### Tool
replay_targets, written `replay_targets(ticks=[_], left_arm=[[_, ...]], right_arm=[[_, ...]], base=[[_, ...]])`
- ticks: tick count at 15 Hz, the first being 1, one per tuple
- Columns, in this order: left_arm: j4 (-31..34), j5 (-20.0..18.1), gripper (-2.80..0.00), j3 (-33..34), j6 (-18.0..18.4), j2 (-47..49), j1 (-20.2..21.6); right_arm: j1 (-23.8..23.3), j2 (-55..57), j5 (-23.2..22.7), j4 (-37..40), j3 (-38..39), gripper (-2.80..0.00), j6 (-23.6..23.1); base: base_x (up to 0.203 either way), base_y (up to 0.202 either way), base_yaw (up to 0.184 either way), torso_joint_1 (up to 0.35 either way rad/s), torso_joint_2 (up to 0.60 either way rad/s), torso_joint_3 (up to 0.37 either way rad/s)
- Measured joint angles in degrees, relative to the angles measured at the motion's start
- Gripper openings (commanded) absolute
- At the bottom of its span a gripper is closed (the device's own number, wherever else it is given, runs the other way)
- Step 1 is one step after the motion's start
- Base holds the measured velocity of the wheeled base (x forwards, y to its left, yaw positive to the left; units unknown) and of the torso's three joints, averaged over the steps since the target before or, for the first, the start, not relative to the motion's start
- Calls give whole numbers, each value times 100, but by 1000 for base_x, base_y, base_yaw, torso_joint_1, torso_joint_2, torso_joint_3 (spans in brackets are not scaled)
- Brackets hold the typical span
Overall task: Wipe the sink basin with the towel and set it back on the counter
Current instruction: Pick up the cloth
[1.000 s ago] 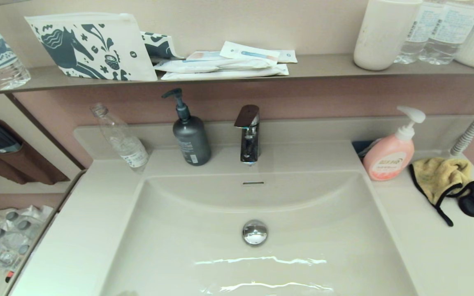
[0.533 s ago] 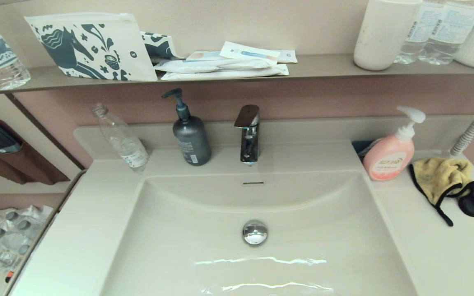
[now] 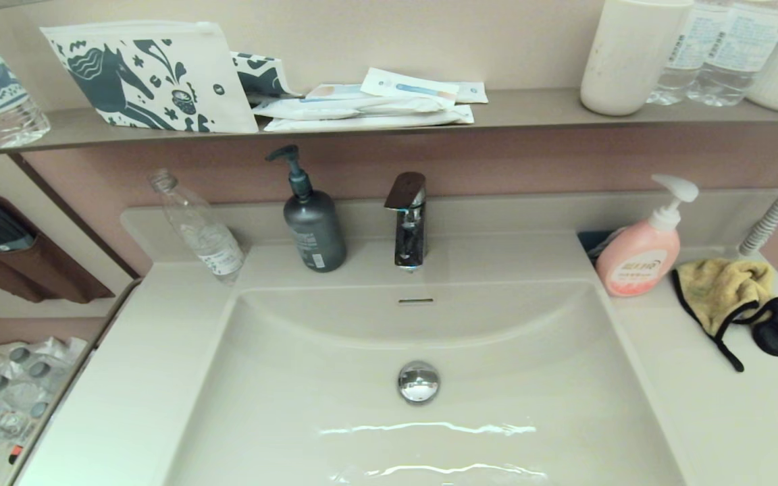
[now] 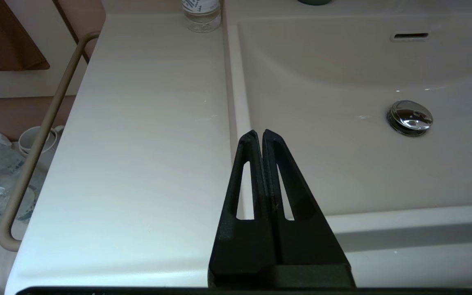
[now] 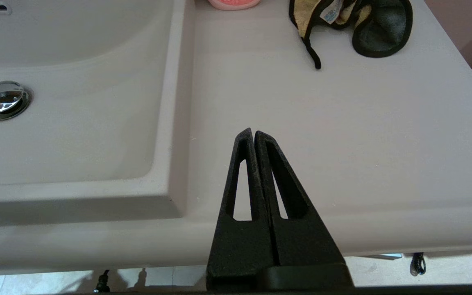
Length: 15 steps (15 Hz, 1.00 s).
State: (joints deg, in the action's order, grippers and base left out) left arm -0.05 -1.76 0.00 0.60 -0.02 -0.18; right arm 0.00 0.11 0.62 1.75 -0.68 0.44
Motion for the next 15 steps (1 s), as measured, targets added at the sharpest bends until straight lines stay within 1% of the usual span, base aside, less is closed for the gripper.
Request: replay_targets(ticks=[12,15], left_arm=[[-2,0,-280,0,2,0,0],[-2,0,-280,0,2,0,0]], right_arm=[[0,0,12,7,-2,-280,11],[0,0,1,40,-17,-280,-46]], base=[[0,0,0,0,0,0],[0,0,0,0,0,0]])
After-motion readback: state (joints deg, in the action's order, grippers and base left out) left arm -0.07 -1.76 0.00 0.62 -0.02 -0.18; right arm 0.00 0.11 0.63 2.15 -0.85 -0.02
